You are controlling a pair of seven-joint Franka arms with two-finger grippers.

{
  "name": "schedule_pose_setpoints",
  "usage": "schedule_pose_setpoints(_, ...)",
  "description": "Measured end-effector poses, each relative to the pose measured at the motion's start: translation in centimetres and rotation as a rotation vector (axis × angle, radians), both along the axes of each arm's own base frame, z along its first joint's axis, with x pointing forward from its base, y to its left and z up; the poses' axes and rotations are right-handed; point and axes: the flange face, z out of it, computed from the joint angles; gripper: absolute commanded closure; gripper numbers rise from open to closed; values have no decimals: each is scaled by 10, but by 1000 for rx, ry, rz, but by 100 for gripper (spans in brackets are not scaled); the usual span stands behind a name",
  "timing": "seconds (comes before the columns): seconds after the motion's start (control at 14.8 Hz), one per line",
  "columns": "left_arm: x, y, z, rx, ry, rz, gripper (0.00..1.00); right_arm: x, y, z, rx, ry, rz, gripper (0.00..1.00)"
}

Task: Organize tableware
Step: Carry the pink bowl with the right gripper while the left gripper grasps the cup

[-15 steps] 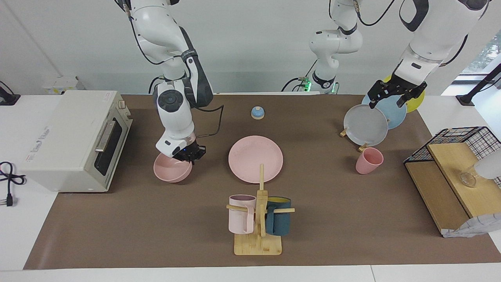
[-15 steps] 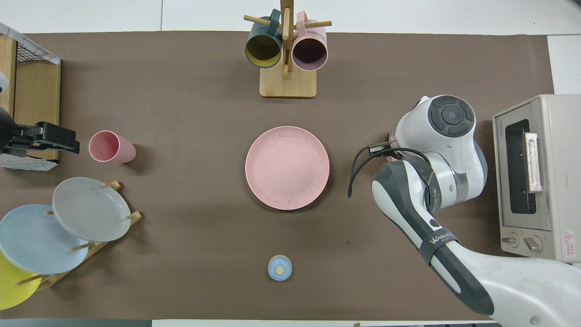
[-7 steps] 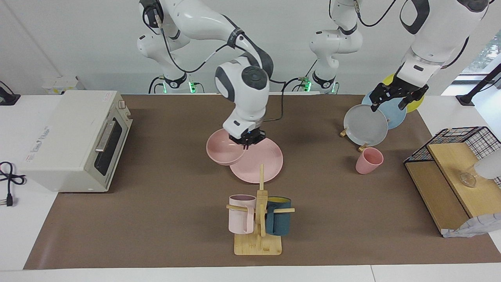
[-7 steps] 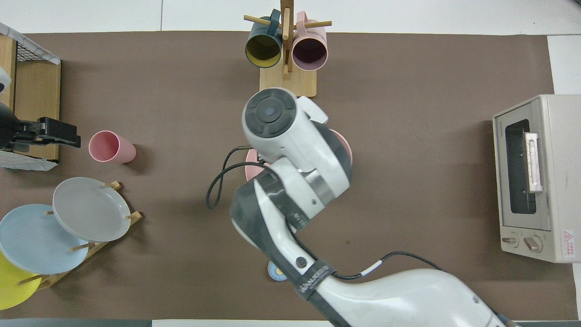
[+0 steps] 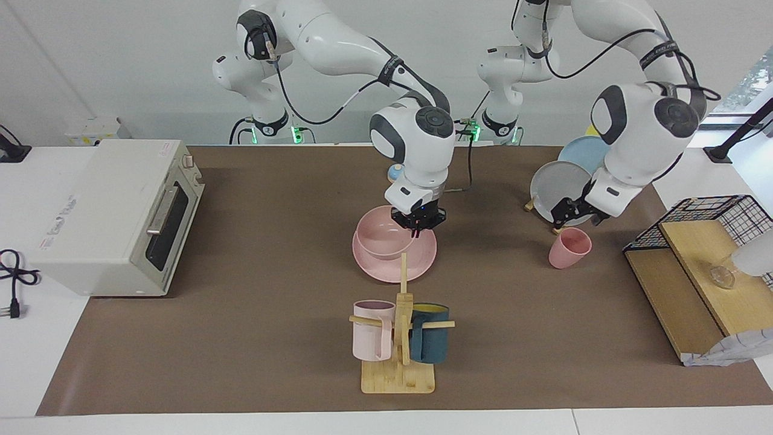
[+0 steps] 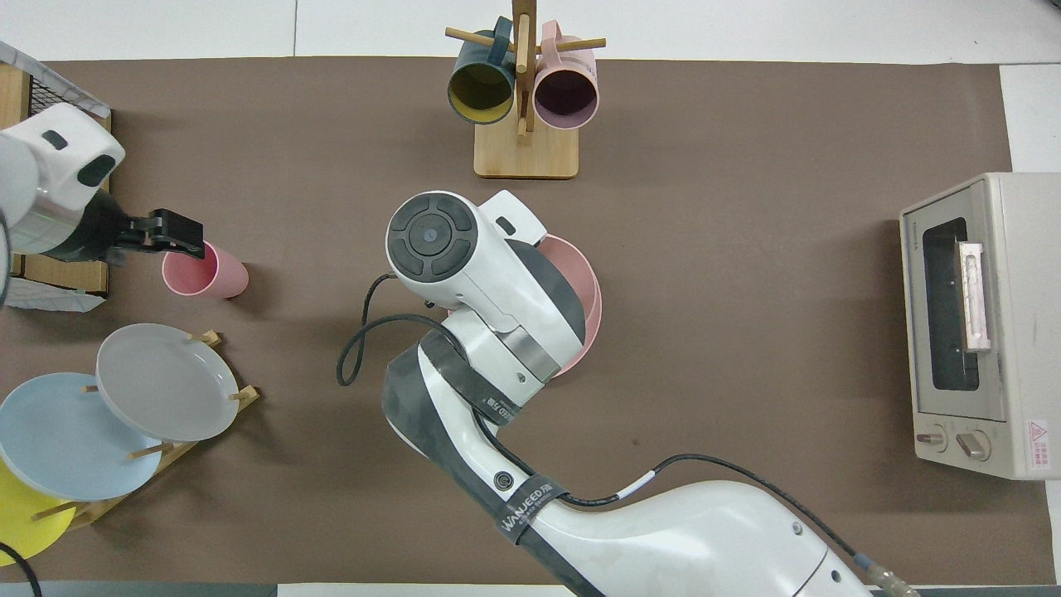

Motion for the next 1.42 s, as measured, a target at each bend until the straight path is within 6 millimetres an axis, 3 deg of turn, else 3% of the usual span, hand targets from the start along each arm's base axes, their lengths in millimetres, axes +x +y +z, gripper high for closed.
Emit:
schedule_pose_setpoints(0.13, 0, 0, -27, -12, -3, 10, 0, -2, 0, -15, 7, -7, 4, 100)
schedule_pose_setpoints(0.67, -7, 1, -47, -19, 5, 43, 0, -11, 6, -22, 16, -5, 19, 100)
schedule_pose_setpoints(0.74, -7, 1, -48, -19, 0, 43, 4, -12, 7, -22, 21, -8, 21, 100)
schedule_pose_setpoints(0.81, -7, 1, -50, -19, -2, 44, 12, -12, 8, -22, 25, -11, 22, 100)
schedule_pose_setpoints(0.88, -7, 1, -52, -20, -8, 44, 29, -13, 9, -23, 25, -10, 23, 100)
schedule_pose_setpoints(1.01, -9, 1, -58, -19, -12, 45, 68, -15, 8, -30, 24, -6, 25, 100)
schedule_pose_setpoints(1.08, -11, 1, -62, -19, -11, 44, 98, -17, 7, -33, 25, -4, 24, 100)
schedule_pose_setpoints(1.21, -13, 1, -68, -19, -5, 37, 100, -20, 6, -36, 35, 9, 16, 100)
schedule_pose_setpoints(1.35, -13, 2, -68, -20, -7, 15, 100, -21, 5, -32, 48, 17, 9, 89)
schedule_pose_setpoints(1.42, -13, 4, -68, -20, -8, 6, 100, -22, 6, -31, 55, 21, 4, 77)
